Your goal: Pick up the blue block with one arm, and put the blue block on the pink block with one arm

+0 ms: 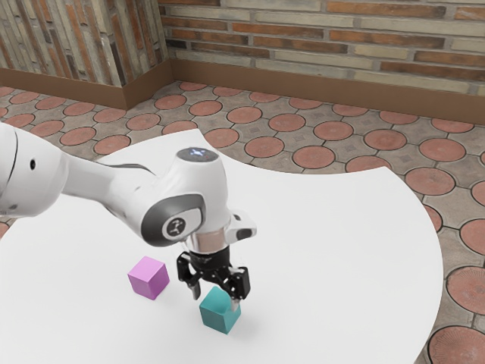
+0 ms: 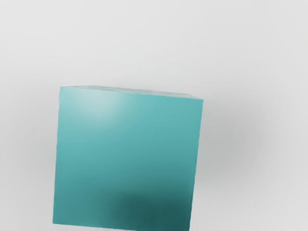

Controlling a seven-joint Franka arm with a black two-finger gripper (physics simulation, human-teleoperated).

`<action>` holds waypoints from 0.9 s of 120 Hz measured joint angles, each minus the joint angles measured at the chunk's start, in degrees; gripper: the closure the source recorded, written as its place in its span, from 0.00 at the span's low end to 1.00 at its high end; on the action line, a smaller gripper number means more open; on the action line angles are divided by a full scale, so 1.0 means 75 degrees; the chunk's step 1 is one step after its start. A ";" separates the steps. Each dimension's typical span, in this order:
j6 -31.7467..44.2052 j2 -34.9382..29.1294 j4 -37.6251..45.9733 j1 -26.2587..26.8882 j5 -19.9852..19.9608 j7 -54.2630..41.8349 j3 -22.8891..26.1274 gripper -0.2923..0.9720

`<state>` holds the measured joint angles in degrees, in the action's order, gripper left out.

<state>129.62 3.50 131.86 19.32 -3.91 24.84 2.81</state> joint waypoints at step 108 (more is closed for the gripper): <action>0.0543 0.0278 0.0132 -0.0197 -0.0068 -0.1505 0.0059 0.28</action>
<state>133.69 5.58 132.84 17.84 -4.42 13.56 3.25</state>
